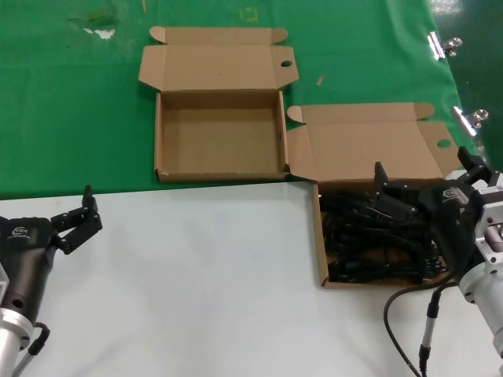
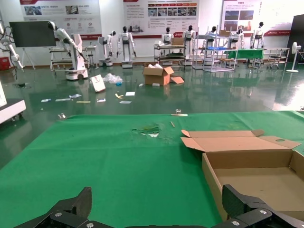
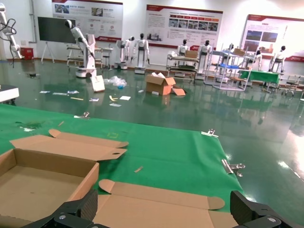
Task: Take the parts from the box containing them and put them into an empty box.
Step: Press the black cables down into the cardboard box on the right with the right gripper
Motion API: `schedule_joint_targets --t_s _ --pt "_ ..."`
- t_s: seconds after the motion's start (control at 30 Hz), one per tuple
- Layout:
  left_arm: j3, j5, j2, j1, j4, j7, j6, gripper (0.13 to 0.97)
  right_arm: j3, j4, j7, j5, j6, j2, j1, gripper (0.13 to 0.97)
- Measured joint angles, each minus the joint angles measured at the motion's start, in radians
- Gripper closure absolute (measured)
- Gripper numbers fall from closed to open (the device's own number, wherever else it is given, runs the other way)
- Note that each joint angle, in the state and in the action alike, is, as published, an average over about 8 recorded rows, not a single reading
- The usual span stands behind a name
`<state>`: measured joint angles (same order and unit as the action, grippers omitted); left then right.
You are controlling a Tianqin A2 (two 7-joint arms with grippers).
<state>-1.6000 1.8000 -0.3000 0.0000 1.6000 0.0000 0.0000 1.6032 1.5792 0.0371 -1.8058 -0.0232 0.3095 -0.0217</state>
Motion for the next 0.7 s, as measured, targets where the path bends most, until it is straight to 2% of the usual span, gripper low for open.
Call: schedule_joint_targets --t_s 0.7 --pt "0.000 0.000 0.000 0.000 0.000 0.000 0.000 0.132 0.000 0.000 0.000 0.000 0.000 0.000 0.000 0.129"
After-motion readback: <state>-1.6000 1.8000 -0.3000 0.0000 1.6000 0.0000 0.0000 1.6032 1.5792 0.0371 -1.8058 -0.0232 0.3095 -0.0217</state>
